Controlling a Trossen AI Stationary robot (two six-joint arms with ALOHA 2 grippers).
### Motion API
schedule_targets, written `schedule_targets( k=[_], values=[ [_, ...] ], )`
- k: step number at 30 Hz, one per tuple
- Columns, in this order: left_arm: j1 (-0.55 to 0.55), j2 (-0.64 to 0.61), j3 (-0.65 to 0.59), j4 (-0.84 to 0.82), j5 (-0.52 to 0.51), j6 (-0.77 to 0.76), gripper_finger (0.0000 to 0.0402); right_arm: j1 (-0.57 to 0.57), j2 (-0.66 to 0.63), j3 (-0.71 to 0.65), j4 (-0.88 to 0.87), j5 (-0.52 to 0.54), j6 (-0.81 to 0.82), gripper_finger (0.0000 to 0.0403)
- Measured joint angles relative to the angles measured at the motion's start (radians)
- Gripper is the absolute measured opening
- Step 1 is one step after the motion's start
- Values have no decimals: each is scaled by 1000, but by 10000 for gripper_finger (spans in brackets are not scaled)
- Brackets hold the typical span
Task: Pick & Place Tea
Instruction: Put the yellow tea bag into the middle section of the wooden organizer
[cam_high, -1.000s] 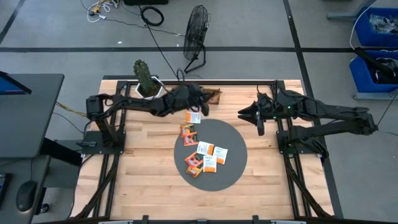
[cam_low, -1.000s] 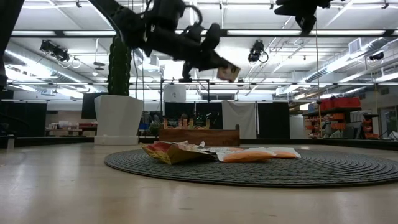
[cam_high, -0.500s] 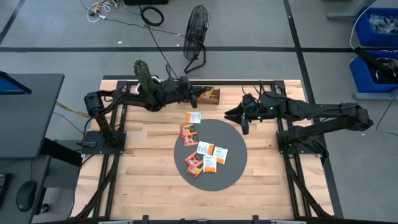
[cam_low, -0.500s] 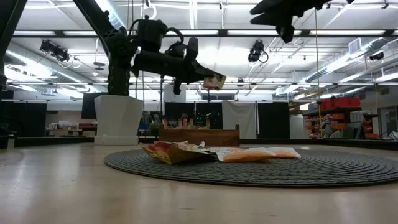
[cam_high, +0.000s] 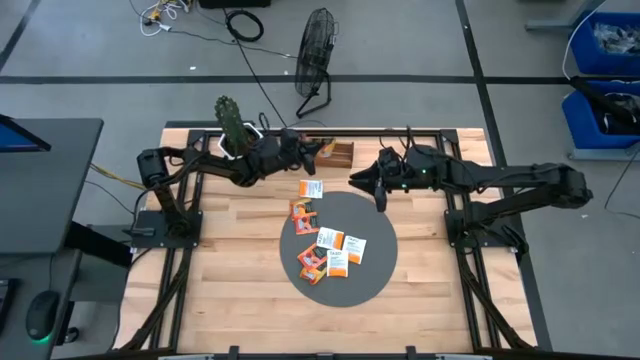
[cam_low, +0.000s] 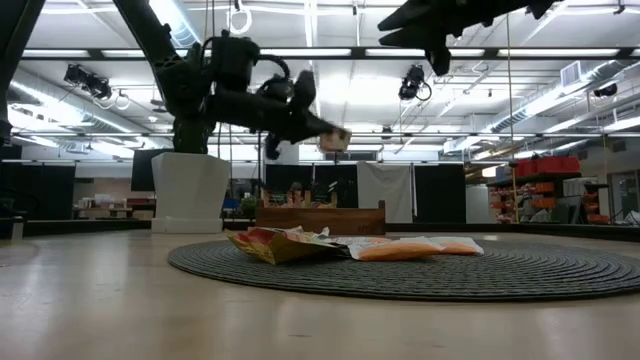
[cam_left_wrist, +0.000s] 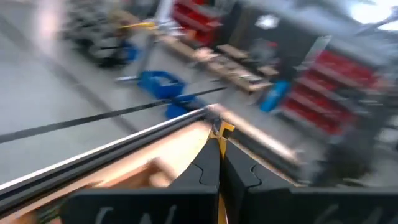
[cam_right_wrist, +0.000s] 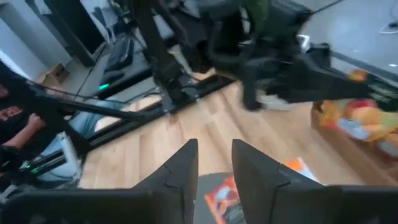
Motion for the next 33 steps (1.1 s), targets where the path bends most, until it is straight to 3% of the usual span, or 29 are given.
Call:
schedule_targets(
  k=[6,9,13,19,22,28,33],
  values=[
    [-11,-1,0,214,153,-60,2,-106,5,0,-6,-6,-48,107],
    [-11,-1,0,301,196,-116,2,-160,5,0,-3,-79,-47,122],
    [-19,-2,0,410,226,-174,2,-202,5,0,27,-205,-31,164],
    [-43,-2,0,469,279,-244,2,-228,33,0,144,-237,-28,239],
    [-58,-2,7,470,278,-251,2,-235,78,0,210,-314,3,259],
    [-69,-2,33,469,276,-236,2,-230,162,0,320,-368,59,255],
    [-66,-2,37,468,275,-231,2,-229,172,0,353,-371,60,217]
  ],
)
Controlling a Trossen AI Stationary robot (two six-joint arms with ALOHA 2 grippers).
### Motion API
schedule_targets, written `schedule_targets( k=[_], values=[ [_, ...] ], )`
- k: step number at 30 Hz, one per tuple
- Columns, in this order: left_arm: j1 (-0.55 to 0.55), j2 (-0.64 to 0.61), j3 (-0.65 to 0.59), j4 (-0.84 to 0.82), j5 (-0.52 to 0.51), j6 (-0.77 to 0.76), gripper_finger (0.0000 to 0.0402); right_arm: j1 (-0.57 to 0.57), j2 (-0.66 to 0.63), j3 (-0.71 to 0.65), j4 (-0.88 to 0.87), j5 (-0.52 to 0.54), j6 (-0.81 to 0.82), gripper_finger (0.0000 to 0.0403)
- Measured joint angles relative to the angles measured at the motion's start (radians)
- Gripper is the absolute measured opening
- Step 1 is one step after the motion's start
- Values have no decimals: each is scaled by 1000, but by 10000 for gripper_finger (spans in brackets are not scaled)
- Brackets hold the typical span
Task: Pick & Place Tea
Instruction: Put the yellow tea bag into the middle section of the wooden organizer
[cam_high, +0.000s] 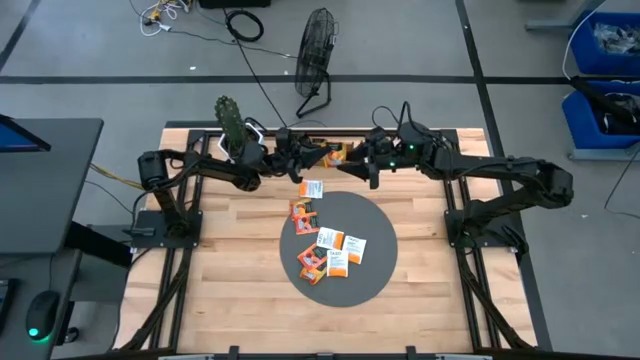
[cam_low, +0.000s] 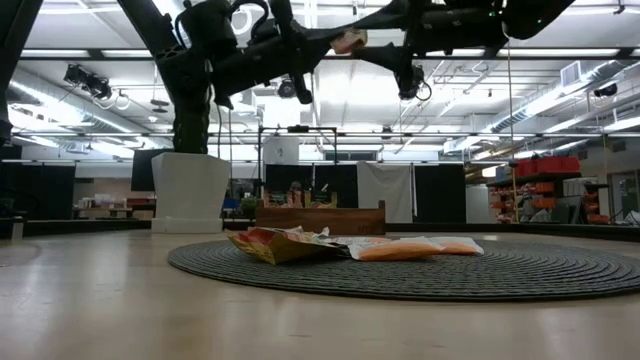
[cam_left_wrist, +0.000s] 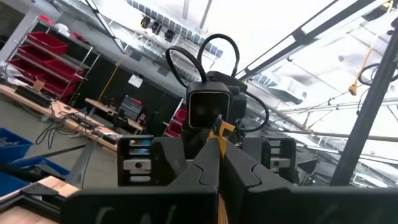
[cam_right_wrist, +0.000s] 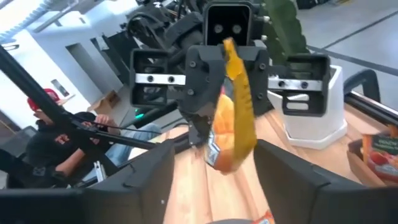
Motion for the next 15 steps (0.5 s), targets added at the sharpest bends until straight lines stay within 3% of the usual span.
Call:
schedule_targets(
  k=[4,10,15],
  values=[
    [0,0,0,0,0,23,2,0,0,0,6,-24,0,156],
    [0,0,0,-3,1,23,2,0,0,0,0,-26,8,26],
    [6,0,0,-12,3,23,2,0,0,0,-9,-31,13,20]
  ],
)
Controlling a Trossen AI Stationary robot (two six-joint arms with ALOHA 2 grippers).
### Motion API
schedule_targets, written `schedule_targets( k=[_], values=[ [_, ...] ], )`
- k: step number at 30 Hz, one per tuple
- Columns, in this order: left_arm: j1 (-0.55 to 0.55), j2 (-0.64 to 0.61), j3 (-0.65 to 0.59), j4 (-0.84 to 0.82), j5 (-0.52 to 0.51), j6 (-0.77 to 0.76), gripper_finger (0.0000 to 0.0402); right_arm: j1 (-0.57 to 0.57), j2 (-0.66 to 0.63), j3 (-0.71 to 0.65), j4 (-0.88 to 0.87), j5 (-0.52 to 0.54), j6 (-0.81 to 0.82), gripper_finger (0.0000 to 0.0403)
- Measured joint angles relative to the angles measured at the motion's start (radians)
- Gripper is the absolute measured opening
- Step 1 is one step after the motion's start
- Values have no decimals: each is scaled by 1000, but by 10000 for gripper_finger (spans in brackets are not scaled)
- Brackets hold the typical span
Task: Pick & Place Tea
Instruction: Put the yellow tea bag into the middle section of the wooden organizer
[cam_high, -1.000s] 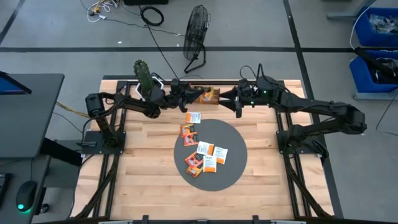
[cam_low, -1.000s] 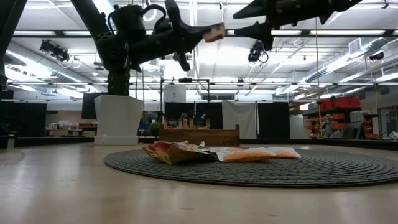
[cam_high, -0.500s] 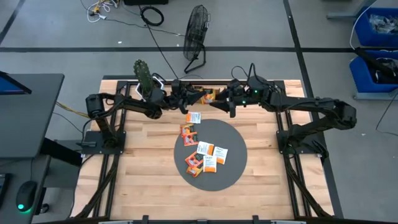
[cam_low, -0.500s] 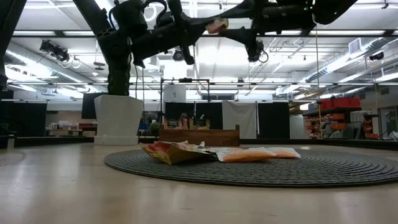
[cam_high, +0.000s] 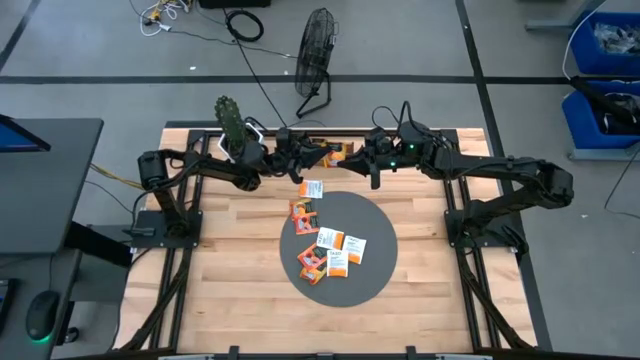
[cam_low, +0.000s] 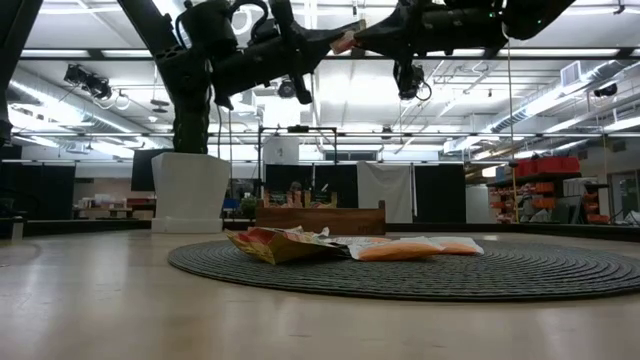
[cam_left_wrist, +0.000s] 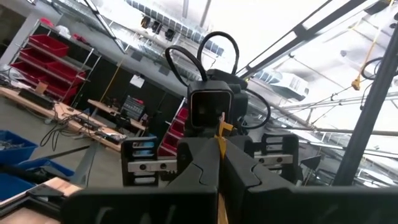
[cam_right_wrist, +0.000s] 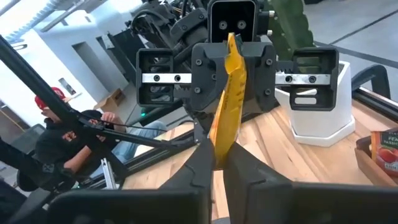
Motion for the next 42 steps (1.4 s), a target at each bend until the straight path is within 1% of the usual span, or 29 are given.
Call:
schedule_targets(
  k=[4,8,14,16,18,20,21,23,26,30,31,33,35,37,42],
  values=[
    [9,0,0,-22,4,0,6,0,0,0,-19,3,-4,7],
    [15,0,0,-34,6,0,21,-2,-5,0,-40,4,-6,4],
    [42,0,0,-31,0,0,55,-6,-66,0,-210,-3,-65,2],
    [53,0,0,-30,23,0,67,-12,-89,1,-281,-4,-84,1],
    [62,-1,0,-31,70,-5,79,-18,-109,1,-356,-5,-104,1],
    [65,-15,1,-73,123,-22,91,-22,-124,1,-425,-5,-124,1],
    [65,-24,11,-130,151,-23,96,-23,-129,1,-455,-4,-134,1],
    [60,-54,45,-329,216,3,108,-24,-130,1,-497,-9,-144,1],
    [38,-83,159,-728,278,168,124,-21,-129,1,-532,-27,-157,0],
    [8,-86,373,-1236,279,450,149,-17,-122,1,-550,-27,-175,0],
    [1,-82,424,-1337,268,513,155,-17,-122,1,-544,-27,-180,0],
    [-10,-80,507,-1486,226,617,167,-17,-120,1,-546,-26,-187,0],
    [-17,-79,565,-1571,191,691,177,-17,-120,1,-547,-18,-202,0],
    [-19,-79,602,-1602,174,729,184,-17,-120,1,-547,-17,-207,0],
    [-11,-79,620,-1615,161,732,182,-16,-120,1,-547,-17,-224,0]
  ],
)
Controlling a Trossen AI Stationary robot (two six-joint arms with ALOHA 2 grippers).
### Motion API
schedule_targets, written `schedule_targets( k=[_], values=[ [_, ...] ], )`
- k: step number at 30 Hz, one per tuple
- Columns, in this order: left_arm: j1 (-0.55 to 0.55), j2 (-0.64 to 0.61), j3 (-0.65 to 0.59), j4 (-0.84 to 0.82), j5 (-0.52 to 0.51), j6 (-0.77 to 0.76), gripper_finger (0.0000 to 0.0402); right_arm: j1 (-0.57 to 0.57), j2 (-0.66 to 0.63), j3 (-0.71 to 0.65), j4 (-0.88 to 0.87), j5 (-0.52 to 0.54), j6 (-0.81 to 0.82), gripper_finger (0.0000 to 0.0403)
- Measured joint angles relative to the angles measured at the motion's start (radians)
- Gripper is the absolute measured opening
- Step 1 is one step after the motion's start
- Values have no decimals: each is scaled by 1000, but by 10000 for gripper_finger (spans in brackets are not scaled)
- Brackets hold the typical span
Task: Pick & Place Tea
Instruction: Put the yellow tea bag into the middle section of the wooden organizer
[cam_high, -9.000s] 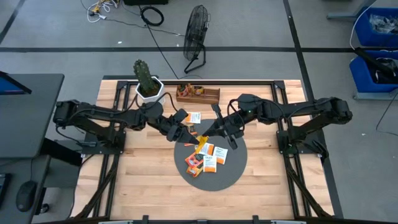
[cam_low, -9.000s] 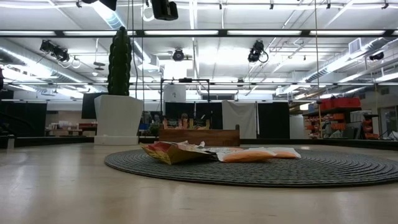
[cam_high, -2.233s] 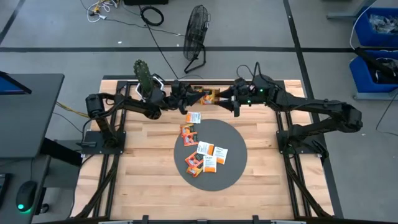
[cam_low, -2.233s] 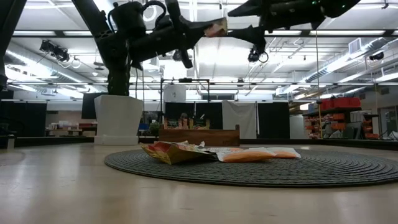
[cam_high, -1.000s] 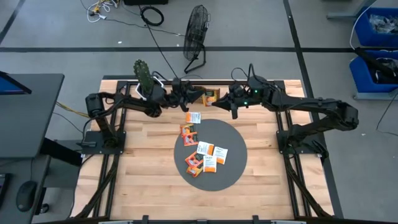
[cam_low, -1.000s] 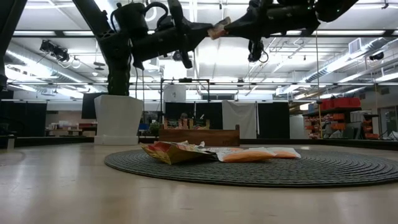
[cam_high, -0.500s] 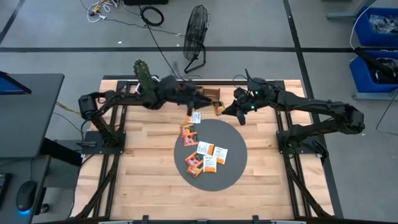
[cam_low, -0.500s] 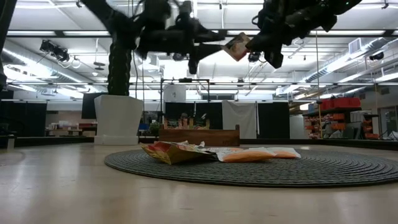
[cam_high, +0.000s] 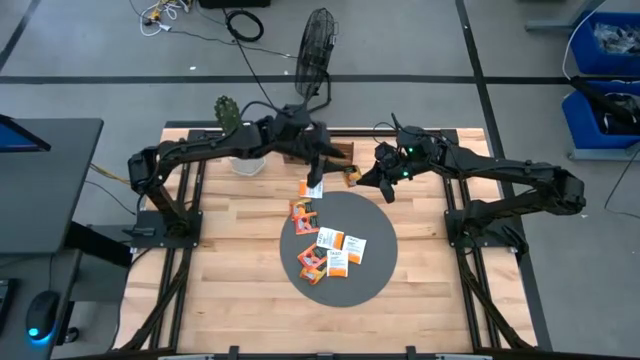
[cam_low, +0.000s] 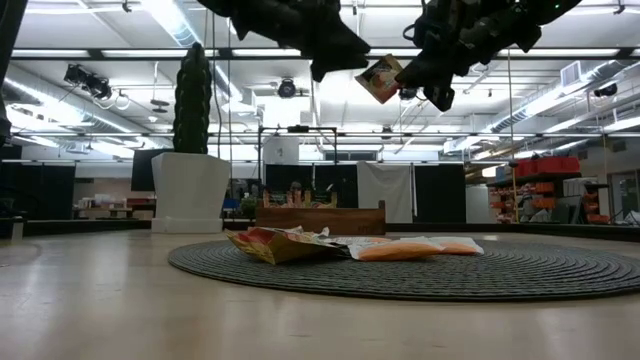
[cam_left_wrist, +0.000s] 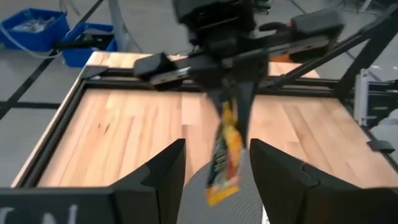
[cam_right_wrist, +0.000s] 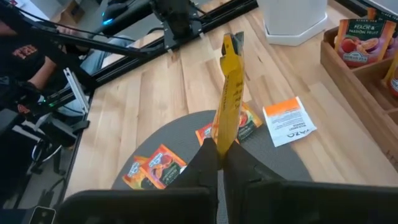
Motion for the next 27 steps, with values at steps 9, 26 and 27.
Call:
schedule_targets(
  k=[9,26,27],
  values=[
    [-14,1,0,-56,-17,-17,177,1,0,0,21,-2,-7,0],
    [-49,2,0,-53,-28,-25,119,44,0,0,51,0,2,0],
    [-49,2,0,-53,-28,-25,100,43,0,0,51,0,3,0]
  ],
)
